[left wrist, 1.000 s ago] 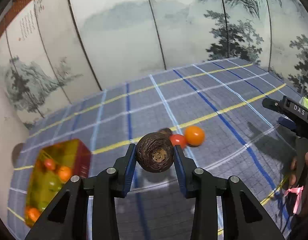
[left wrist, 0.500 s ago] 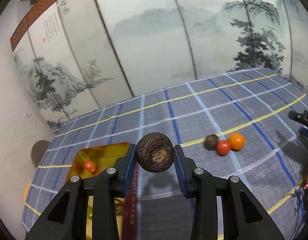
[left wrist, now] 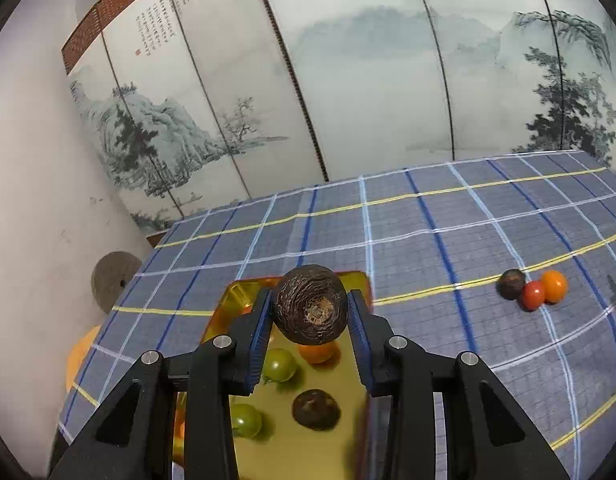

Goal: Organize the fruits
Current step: 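Lift the brown fruit and carry it over the tin with the left gripper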

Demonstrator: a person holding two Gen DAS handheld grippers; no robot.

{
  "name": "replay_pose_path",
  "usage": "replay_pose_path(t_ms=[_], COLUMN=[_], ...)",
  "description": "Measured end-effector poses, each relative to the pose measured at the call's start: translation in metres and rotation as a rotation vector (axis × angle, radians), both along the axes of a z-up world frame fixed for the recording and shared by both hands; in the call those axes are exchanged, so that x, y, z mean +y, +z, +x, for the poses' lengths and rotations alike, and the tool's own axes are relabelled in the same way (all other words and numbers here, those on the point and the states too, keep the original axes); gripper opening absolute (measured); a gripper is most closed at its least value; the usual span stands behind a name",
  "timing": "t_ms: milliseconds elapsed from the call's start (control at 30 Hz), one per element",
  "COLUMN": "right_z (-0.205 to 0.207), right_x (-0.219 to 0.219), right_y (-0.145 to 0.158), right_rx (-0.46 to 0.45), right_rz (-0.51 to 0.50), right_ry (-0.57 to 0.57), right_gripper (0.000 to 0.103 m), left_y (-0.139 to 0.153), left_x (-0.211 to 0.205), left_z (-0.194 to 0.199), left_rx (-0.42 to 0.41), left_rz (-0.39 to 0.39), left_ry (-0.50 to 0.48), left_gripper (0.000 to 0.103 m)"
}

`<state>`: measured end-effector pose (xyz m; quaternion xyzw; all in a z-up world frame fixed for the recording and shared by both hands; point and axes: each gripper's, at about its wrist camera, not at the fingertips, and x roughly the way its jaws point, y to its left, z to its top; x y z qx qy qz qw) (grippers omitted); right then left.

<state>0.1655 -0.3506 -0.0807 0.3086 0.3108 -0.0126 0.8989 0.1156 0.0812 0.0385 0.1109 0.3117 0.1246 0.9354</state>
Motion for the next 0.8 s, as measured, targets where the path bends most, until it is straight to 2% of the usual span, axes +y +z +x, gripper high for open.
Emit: replay_pose_path(t_ms=[800], right_z=[0.000], right_x=[0.000], right_y=[0.002], right_rx=[0.002], right_rz=[0.000], right_ry=[-0.002], right_gripper=[0.102], left_y=[-0.013], left_x=[0.015], left_z=[0.001], left_rx=[0.008], left_rz=[0.039], left_ry=[0.043], left_gripper=[0.038])
